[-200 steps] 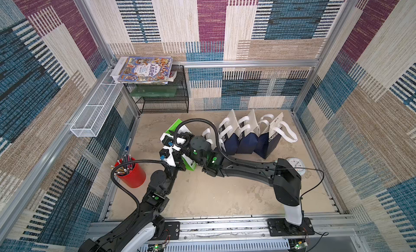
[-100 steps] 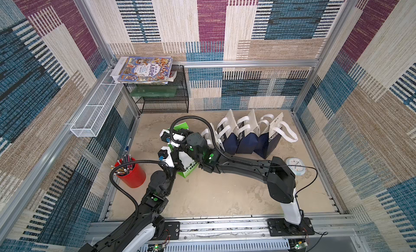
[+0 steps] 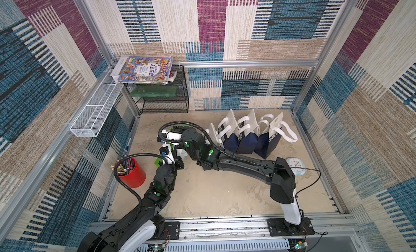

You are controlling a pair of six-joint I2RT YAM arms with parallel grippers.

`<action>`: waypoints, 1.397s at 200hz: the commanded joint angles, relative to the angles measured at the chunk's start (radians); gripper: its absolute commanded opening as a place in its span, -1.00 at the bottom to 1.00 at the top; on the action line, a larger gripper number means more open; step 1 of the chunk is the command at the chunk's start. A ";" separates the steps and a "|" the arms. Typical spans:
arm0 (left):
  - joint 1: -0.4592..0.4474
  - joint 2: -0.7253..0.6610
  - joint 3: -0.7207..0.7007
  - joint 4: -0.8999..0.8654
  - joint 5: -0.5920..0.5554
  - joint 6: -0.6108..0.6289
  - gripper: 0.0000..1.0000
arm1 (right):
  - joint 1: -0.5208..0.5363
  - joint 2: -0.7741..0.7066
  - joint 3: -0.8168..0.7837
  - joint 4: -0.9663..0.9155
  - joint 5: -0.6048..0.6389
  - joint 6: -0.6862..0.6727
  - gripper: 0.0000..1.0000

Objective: Open the takeout bag
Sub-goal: Open the takeout bag at the center of the board, then place the takeout bag at the center of the board.

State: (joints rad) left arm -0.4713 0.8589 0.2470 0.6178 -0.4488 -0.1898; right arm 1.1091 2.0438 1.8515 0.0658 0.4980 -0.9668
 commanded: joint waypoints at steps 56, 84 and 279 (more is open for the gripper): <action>0.002 0.027 -0.039 0.019 -0.078 -0.062 -1.00 | -0.001 -0.033 0.121 -0.201 -0.071 0.121 0.43; 0.009 0.044 -0.049 0.069 -0.096 -0.096 -1.00 | -0.009 -0.092 0.107 -0.212 -0.112 0.251 0.84; 0.217 0.405 0.258 0.158 0.108 -0.179 -1.00 | -0.147 -0.589 -0.540 0.068 -0.081 0.522 0.78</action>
State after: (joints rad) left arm -0.2623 1.2350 0.4877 0.7933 -0.3985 -0.3428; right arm 0.9646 1.4742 1.3346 0.0750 0.4362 -0.4721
